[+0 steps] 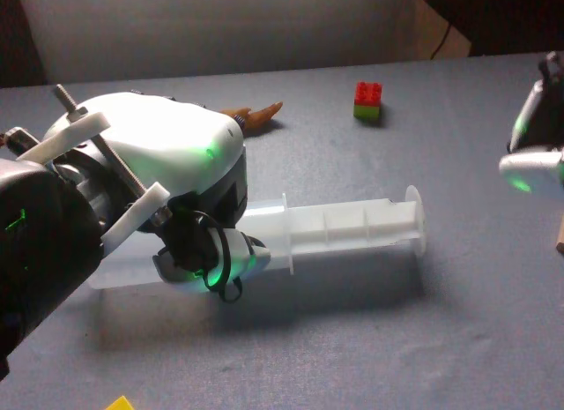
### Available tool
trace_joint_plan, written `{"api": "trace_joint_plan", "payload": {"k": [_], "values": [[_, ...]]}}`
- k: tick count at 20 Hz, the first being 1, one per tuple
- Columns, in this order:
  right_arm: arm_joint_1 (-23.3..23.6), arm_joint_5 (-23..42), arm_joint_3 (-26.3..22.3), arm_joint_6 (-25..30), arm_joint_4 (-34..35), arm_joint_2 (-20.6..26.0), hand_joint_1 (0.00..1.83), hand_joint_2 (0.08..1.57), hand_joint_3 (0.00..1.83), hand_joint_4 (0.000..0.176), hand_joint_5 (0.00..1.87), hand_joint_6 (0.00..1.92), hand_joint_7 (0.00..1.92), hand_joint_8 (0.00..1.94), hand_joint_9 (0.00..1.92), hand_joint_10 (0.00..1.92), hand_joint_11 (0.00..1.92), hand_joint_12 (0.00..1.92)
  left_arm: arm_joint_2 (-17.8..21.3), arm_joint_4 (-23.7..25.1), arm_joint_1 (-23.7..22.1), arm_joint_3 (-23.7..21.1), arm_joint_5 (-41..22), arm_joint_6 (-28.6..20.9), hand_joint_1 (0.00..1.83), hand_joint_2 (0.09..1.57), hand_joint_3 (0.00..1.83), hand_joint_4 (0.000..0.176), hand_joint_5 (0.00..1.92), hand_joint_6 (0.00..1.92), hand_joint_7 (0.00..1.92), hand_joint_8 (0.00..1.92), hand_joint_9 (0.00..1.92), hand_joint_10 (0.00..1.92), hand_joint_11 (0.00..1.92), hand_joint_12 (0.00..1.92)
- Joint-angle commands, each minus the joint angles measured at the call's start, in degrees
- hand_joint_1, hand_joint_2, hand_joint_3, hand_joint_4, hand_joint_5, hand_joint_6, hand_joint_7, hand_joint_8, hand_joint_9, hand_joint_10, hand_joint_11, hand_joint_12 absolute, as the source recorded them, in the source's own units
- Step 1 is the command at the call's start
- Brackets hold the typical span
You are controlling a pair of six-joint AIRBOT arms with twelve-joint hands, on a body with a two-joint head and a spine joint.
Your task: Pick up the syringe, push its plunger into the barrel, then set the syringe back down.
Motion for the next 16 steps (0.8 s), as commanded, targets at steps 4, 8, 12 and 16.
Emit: {"api": "trace_joint_plan", "payload": {"k": [4,8,12,16], "values": [[3.25,1.47,-1.03,0.86,-1.87,-0.46,0.27,1.10,0.06,0.000,0.04,0.02,0.05,0.01,0.04,0.02,0.00,0.20,-0.37,4.32,-0.48,0.19,-0.98,-0.29,0.02,1.14,0.04,0.000,0.11,0.03,0.08,0.02,0.08,0.02,0.00,0.19],[0.67,2.78,-1.23,1.65,-1.87,-0.25,0.27,1.12,0.00,0.000,0.07,0.00,0.06,0.00,0.06,0.00,0.00,0.28,-1.03,4.32,-0.23,0.25,-1.81,-0.49,0.05,1.14,0.00,0.000,0.09,0.00,0.05,0.00,0.06,0.00,0.00,0.13],[-1.31,2.79,-1.03,3.43,-1.94,0.29,0.28,1.12,0.00,0.000,0.10,0.01,0.10,0.00,0.09,0.01,0.00,0.30,-3.03,6.52,2.05,0.44,-3.59,-3.74,0.02,1.15,0.00,0.000,0.07,0.00,0.03,0.00,0.04,0.00,0.00,0.11],[-0.69,4.19,-0.99,2.52,-1.94,-0.22,0.29,1.13,0.00,0.000,0.09,0.00,0.09,0.00,0.08,0.00,0.00,0.28,-5.64,7.85,4.34,0.46,-7.47,-4.31,0.11,1.09,0.00,0.000,0.06,0.00,0.04,0.00,0.05,0.00,0.00,0.16]]}}
